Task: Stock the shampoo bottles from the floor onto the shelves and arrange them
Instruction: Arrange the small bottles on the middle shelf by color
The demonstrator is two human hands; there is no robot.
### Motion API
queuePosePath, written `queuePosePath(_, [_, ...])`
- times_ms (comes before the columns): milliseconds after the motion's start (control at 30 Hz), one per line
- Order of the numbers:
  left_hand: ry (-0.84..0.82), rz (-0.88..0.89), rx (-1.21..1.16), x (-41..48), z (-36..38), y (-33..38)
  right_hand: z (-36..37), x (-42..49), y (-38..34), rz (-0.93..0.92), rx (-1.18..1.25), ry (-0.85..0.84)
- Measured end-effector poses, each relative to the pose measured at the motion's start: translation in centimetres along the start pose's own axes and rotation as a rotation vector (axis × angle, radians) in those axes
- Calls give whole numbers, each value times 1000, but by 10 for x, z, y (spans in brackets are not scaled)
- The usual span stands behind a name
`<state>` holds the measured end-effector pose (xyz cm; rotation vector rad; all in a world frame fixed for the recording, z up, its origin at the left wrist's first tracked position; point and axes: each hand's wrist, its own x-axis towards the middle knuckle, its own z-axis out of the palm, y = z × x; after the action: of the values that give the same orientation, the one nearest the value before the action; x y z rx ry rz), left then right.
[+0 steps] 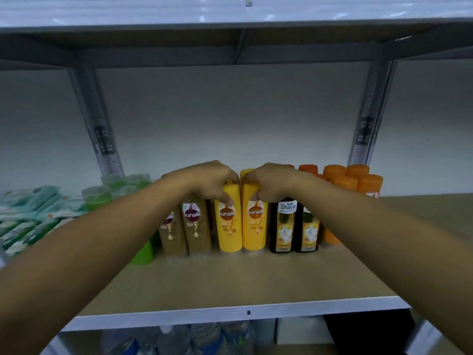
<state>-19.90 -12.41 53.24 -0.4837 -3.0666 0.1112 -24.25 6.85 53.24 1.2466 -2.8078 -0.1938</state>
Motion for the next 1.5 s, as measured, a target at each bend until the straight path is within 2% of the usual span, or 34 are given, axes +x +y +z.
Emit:
queuePosePath(300, [-20, 0, -14, 1, 0, 1, -1, -1, 4, 5, 42, -14])
queuePosePath(433, [-43, -19, -75, -2, -4, -5, -10, -3, 10, 6, 187, -6])
queuePosePath(533, [30, -68, -151, -3, -18, -14, -20, 1, 22, 45, 277, 85])
queuePosePath(633, [104, -109, -140, 4, -30, -26, -28, 13, 36, 77, 255, 114])
queuePosePath(767, [31, -191, -81, 27, -30, -33, -33, 31, 40, 103, 240, 60])
queuePosePath(967, [-90, -258, -77, 60, -16, -36, -31, 60, 32, 102, 172, -145])
queuePosePath(1067, [-92, -233, -73, 65, -13, -40, -24, 69, 31, 86, 157, -179])
queuePosePath(1500, [-36, -96, -45, 70, -8, -36, -14, 70, 41, 76, 140, -126])
